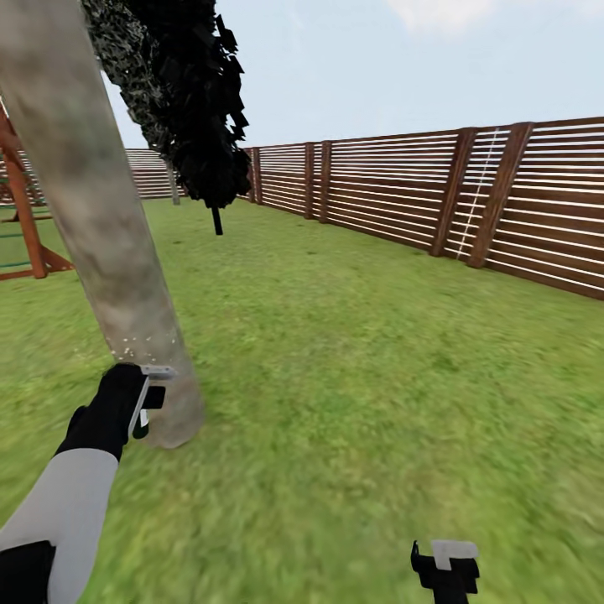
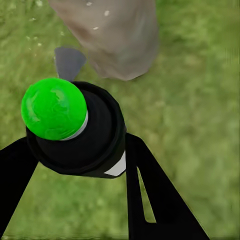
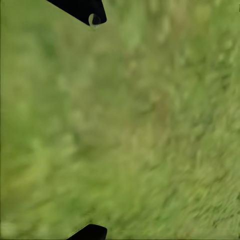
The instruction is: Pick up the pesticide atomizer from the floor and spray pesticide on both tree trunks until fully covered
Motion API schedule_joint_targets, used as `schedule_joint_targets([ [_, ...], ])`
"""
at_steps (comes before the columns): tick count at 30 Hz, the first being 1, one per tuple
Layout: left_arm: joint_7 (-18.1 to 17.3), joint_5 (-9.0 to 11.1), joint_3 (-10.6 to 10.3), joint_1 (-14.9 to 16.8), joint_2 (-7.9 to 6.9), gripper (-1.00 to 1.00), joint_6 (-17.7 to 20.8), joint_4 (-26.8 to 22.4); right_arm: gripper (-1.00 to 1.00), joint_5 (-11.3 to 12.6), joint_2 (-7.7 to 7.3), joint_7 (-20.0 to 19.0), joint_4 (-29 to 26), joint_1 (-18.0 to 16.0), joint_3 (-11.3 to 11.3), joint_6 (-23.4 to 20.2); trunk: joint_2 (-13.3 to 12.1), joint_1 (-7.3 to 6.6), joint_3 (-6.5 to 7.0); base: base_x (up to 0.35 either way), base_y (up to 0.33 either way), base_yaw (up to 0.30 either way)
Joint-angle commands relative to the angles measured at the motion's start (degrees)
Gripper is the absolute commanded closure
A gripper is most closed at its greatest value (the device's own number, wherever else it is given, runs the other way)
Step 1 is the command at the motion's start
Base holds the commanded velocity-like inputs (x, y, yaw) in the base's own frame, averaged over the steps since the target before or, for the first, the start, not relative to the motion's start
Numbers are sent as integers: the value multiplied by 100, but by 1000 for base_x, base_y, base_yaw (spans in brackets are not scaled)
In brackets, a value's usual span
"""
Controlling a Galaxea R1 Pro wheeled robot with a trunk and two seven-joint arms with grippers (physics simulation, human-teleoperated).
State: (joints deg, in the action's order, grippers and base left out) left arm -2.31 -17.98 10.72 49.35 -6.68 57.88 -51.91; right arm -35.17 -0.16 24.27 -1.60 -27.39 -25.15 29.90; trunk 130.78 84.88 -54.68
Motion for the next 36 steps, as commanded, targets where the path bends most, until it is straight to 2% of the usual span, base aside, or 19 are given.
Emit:
schedule_joint_targets([
  [1,-24,-22,1,5,-16,100,22,1,-100,-60,-1,21,8,-4,-42,16,2,-1,-5,0,-275,251],
  [7,-16,-17,-16,4,39,100,17,10,-100,-60,-1,17,10,-4,-42,16,2,-1,-5,115,-271,268],
  [11,-16,-15,-3,4,29,100,13,8,-100,-60,-1,19,10,-4,-42,16,2,-1,-5,164,-258,76],
  [12,-15,-19,9,4,-15,100,14,10,-100,-60,-1,19,9,-4,-42,16,2,-1,-5,171,-251,10],
  [13,-15,-22,61,-10,-107,100,13,13,-100,-60,-1,19,10,-4,-42,16,2,-1,-5,172,-250,4],
  [14,-19,-18,122,-98,-270,100,6,10,-100,-60,-1,18,11,-4,-42,16,2,-1,-5,173,-250,2],
  [16,-22,-15,152,-167,-407,100,0,12,-100,-60,-1,17,10,-4,-42,16,2,-1,-5,173,-250,1],
  [18,-24,2,127,-256,-364,100,-12,14,-100,-60,-1,17,11,-4,-42,16,2,-1,-5,171,-250,11],
  [20,-22,2,120,-270,-206,100,-11,15,-100,-60,-1,18,11,-4,-42,16,2,-1,-5,167,-250,140],
  [22,-17,-15,122,-276,17,100,-20,15,-100,-60,-1,18,11,-4,-42,16,2,-1,-5,166,-250,239],
  [23,-16,-17,138,-275,40,100,-21,15,-100,-60,-1,17,11,-4,-42,16,2,-1,-5,165,-250,268],
  [25,-16,-14,191,-305,-29,100,-29,22,-100,-60,-1,18,11,-4,-42,16,2,-1,-5,165,-250,274],
  [27,-20,-10,393,-491,-353,100,-49,19,-100,-60,-1,18,11,-4,-42,16,2,-1,-5,165,-250,277],
  [28,-32,-5,452,-547,-467,100,-53,22,-100,-60,-1,17,11,-4,-42,16,2,-1,-5,168,-249,277],
  [29,-35,3,467,-591,-492,100,-55,23,-100,-60,-1,17,11,-4,-42,16,2,-1,-5,181,-242,277],
  [31,-18,13,458,-628,-468,100,-60,23,-100,-60,-1,17,11,-4,-42,16,2,-1,-5,206,-224,215],
  [33,-7,13,450,-644,-185,100,-64,20,-100,-60,-1,17,11,-4,-42,16,2,-1,-5,235,-195,41],
  [34,-3,1,454,-645,-105,100,-65,22,-100,-65,-1,17,11,-4,-42,16,2,-1,-5,241,-184,12],
  [36,-5,-10,472,-650,-70,100,-71,25,-100,-68,-1,17,11,-4,-42,16,2,-1,-5,243,-179,4],
])
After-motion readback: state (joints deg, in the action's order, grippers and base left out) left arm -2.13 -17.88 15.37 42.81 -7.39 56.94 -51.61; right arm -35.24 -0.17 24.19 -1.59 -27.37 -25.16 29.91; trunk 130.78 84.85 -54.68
